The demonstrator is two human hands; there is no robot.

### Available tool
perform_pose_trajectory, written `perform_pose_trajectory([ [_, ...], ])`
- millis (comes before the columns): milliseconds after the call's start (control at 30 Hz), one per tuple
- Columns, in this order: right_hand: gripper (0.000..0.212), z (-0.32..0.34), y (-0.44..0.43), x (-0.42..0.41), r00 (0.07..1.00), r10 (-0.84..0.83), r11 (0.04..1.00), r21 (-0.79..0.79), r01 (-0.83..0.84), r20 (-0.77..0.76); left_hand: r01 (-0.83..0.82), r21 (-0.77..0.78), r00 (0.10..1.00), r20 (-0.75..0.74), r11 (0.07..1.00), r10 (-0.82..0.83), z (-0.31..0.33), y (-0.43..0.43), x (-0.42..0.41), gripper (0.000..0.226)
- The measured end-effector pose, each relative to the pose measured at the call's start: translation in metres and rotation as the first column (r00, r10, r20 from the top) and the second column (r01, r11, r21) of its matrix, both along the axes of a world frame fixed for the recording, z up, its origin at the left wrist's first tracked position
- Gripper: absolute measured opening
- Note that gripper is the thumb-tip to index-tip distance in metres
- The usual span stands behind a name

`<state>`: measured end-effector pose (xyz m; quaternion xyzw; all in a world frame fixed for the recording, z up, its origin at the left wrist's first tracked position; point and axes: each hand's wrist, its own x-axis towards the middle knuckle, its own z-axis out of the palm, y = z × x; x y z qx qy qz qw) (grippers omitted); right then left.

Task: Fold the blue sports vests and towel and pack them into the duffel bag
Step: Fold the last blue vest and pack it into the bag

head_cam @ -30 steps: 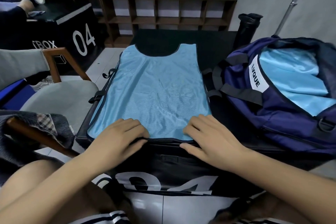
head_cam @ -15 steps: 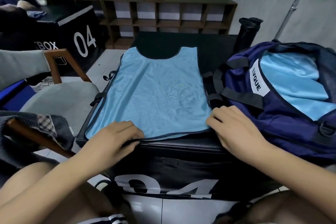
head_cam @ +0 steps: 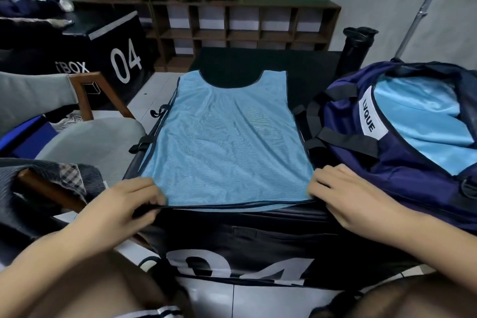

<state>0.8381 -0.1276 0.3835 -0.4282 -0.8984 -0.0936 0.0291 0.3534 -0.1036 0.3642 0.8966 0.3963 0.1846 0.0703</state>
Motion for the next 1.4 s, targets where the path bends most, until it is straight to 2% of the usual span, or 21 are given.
perform_pose_trajectory([
  [167,0.049,0.001,0.004,0.001,0.997,-0.04,0.999,-0.005,0.041,0.071,-0.07,-0.002,0.997,-0.023,0.998,0.07,0.003,-0.002,-0.025,0.004],
  [233,0.052,0.001,0.005,0.001,0.995,-0.052,0.998,-0.014,0.053,0.081,-0.113,-0.043,0.993,0.016,0.993,0.113,0.006,-0.006,-0.028,0.011],
  [267,0.049,0.001,0.006,0.001,0.996,-0.049,0.999,-0.017,0.051,0.073,-0.145,-0.063,0.987,0.058,0.987,0.148,0.009,-0.009,-0.028,0.015],
  [333,0.03,0.003,0.008,0.001,0.999,-0.029,0.999,-0.016,0.03,0.037,-0.21,-0.083,0.968,0.123,0.974,0.219,0.014,-0.008,-0.025,0.022],
  [400,0.011,0.007,0.011,-0.004,1.0,-0.018,1.0,-0.008,0.018,-0.01,-0.269,-0.053,0.956,0.104,0.962,0.274,0.017,0.001,-0.022,0.023],
  [433,0.008,0.01,0.014,-0.008,0.999,-0.024,1.0,-0.011,0.023,-0.029,-0.287,-0.023,0.954,0.085,0.958,0.287,0.018,0.008,-0.02,0.021],
  [533,0.021,0.014,0.03,-0.025,0.995,-0.059,0.998,-0.024,0.057,-0.078,-0.268,0.054,0.962,0.059,0.962,0.265,0.018,0.038,-0.006,0.011],
  [600,0.029,0.012,0.048,-0.036,0.992,-0.097,0.994,-0.057,0.092,-0.08,-0.238,0.047,0.971,0.03,0.97,0.237,0.015,0.063,0.008,0.012],
  [767,0.055,0.009,0.093,-0.057,0.975,-0.224,0.955,-0.196,0.222,0.012,-0.189,-0.109,0.979,-0.093,0.976,0.179,0.011,0.122,0.03,0.044],
  [900,0.067,0.016,0.108,-0.053,0.938,-0.304,0.915,-0.225,0.336,0.164,-0.247,-0.225,0.959,-0.194,0.943,0.205,0.015,0.149,0.014,0.052],
  [967,0.059,0.022,0.113,-0.047,0.906,-0.337,0.909,-0.163,0.384,0.255,-0.29,-0.21,0.941,-0.238,0.934,0.239,0.02,0.158,-0.001,0.063],
  [1033,0.051,0.03,0.122,-0.045,0.897,-0.344,0.919,-0.095,0.382,0.279,-0.32,-0.2,0.934,-0.228,0.926,0.274,0.024,0.17,-0.012,0.07],
  [1167,0.038,0.046,0.159,-0.055,0.907,-0.319,0.945,0.017,0.327,0.273,-0.337,-0.192,0.936,-0.171,0.922,0.307,0.035,0.203,-0.006,0.047],
  [1267,0.03,0.053,0.207,-0.059,0.91,-0.39,0.907,-0.111,0.406,0.142,-0.331,-0.171,0.941,-0.13,0.928,0.312,0.045,0.238,0.013,0.029],
  [1400,0.023,0.059,0.277,-0.052,0.863,-0.505,0.83,-0.268,0.489,0.008,-0.344,-0.165,0.938,-0.112,0.925,0.329,0.049,0.297,0.029,0.02],
])
